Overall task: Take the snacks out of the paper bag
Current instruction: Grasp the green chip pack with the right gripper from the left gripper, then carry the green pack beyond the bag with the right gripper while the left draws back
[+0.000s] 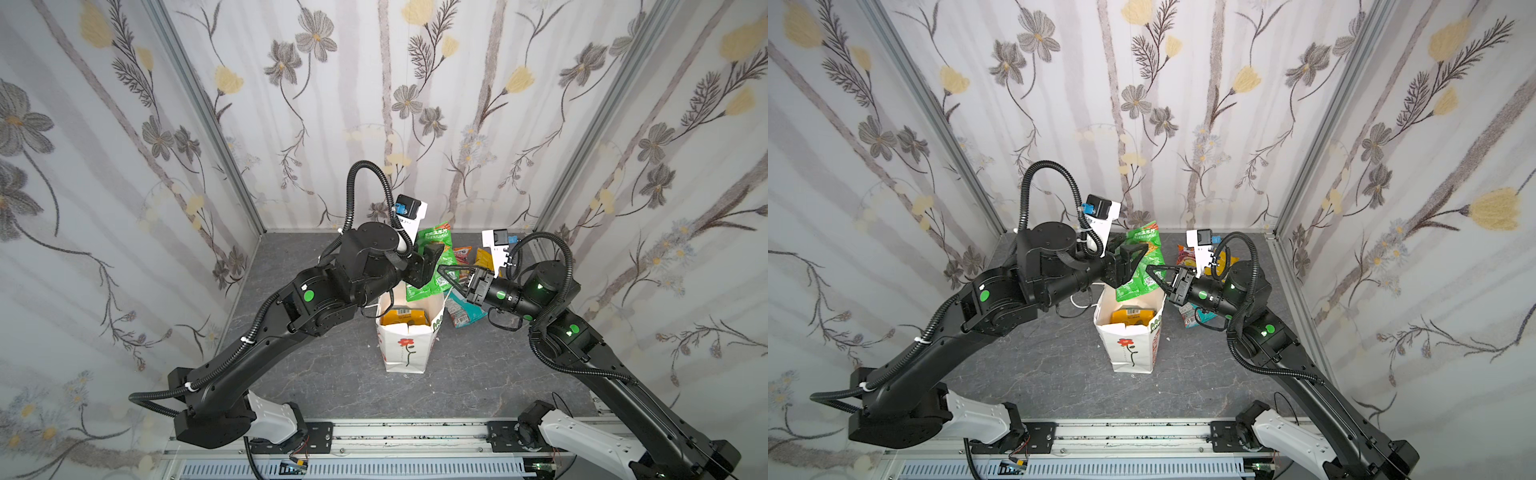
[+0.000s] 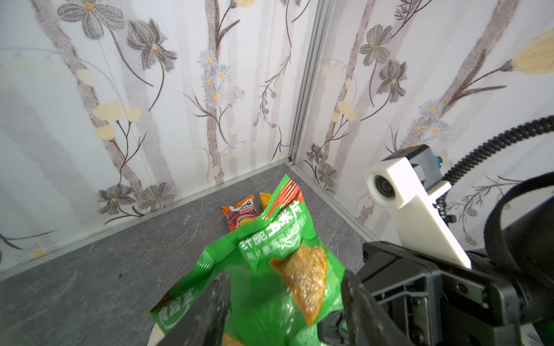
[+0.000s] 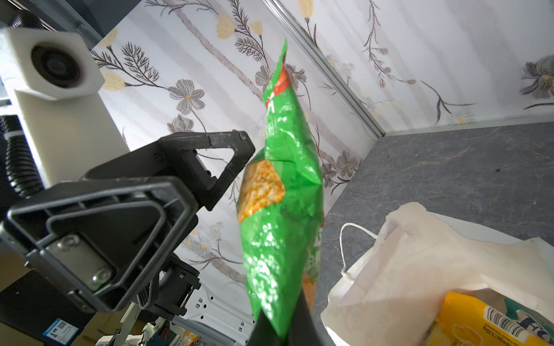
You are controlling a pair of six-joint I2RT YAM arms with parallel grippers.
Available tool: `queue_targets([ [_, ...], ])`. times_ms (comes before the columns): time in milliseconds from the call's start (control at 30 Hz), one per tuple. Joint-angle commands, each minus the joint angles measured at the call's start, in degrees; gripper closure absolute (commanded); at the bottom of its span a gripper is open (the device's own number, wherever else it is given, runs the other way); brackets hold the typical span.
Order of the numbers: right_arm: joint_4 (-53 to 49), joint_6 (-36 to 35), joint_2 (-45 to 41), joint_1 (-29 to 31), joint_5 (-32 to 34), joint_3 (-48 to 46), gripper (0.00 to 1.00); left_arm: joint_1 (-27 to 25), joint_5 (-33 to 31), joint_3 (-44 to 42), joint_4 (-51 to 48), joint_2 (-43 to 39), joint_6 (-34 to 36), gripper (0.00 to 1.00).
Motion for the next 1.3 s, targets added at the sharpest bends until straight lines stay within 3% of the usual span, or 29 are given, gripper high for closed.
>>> queue_targets([
  [0, 1.9, -0.7, 0.69, -0.31, 1.29, 2.19, 1.0, -0.02, 2.02, -1.88, 3.93, -2.83, 5.06, 0.37],
  [200, 1.98, -0.61, 1.29, -5.02, -0.86, 5.2, 1.0, 0.02, 9.67, -5.28, 3.83, -7.43, 10.77, 0.32],
  [333, 1.98, 0.63, 1.24, -11.17, -4.57, 5.54, 1.0, -0.11, 15.47, -8.46, 4.05, -11.15, 12.7, 0.28],
  [433, 1.94, 1.07, 0.97, -16.65, -7.18, 4.79, 1.0, -0.11, 16.46, -10.46, 3.78, -12.8, 12.98, 0.23],
  [700, 2.74, 1.63, 0.82, -33.12, -14.76, -1.89, 1.0, -0.34, 14.68, -13.03, 1.23, -14.07, 12.25, 0.01],
  [900, 3.48, 1.39, 3.31, -42.5, -18.09, -8.14, 1.0, -0.37, 12.52, -14.78, -0.69, -13.65, 12.58, 0.0],
  [1267, 6.61, -2.2, 14.3, -48.92, -20.17, -14.79, 1.0, -0.63, 2.94, -16.16, -5.88, -9.65, 14.62, 0.0],
])
